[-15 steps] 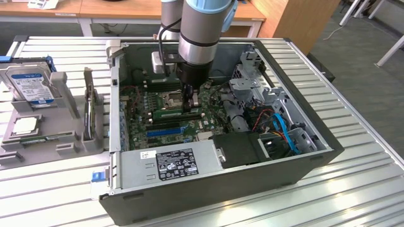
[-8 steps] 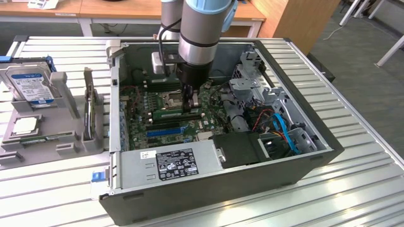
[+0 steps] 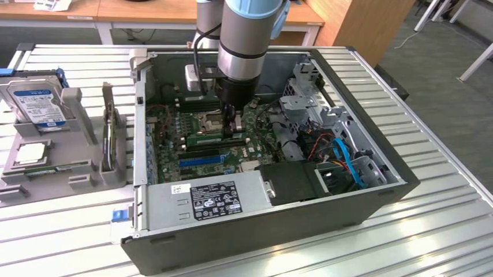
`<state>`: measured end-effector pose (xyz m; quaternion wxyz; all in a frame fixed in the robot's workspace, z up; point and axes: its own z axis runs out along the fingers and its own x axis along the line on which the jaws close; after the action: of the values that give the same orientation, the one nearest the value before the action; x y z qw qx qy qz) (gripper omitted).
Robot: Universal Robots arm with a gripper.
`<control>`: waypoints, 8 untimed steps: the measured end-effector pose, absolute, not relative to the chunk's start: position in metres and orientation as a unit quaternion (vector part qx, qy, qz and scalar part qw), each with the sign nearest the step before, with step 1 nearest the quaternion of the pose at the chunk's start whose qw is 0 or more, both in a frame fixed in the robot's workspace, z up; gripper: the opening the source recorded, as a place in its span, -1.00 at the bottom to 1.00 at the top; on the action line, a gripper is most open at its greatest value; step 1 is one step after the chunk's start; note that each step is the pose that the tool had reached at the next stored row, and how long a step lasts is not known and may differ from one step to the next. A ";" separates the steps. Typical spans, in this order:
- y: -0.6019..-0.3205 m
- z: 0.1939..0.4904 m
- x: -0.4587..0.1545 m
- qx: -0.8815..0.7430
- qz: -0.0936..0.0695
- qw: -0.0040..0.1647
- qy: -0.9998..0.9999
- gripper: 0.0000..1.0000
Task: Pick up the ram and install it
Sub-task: 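Insert the ram into the slot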
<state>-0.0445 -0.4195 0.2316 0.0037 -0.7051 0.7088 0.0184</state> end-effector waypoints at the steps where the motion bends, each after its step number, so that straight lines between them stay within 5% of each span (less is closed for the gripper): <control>1: -0.419 0.232 -0.044 -0.705 0.018 0.004 0.709 -0.76; 8: -0.419 0.232 -0.046 -0.705 0.018 0.004 0.709 -0.76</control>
<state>-0.0458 -0.4195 0.2316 0.0037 -0.7051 0.7088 0.0184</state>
